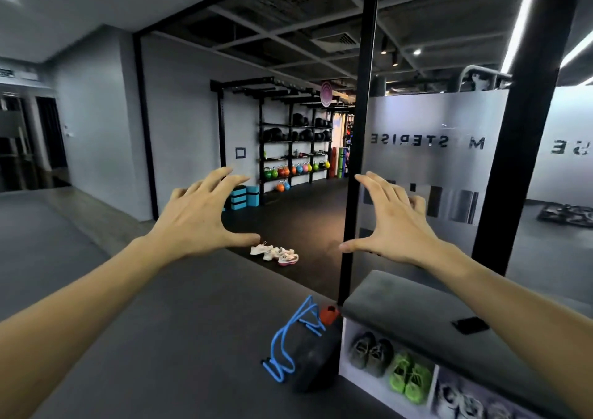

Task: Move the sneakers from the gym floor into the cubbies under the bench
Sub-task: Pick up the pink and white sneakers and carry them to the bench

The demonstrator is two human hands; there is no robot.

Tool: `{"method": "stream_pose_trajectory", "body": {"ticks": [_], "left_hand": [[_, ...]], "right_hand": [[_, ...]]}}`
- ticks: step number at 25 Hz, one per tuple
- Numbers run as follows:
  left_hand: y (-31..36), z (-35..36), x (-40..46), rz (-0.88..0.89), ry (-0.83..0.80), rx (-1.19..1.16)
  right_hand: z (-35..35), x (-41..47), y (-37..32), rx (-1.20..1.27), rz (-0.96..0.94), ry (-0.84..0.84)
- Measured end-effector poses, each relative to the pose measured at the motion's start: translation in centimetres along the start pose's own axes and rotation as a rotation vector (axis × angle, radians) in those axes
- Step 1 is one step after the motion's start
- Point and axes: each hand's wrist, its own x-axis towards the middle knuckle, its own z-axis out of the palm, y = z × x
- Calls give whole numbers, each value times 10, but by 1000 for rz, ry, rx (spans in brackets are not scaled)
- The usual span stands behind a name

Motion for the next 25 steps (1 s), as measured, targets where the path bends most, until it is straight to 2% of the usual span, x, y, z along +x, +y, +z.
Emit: {"method": "stream_pose_trajectory", "body": {"ticks": [5, 20, 25], "left_hand": [[-65, 52, 49, 9, -4, -15], [-270, 236, 296, 19, -34, -15], [-369, 309, 387, 38, -15, 1]], "right_hand": [[69, 73, -18, -24, -9, -28], [300, 378, -18, 29, 32, -57], [391, 484, -20, 35, 61, -27]]}}
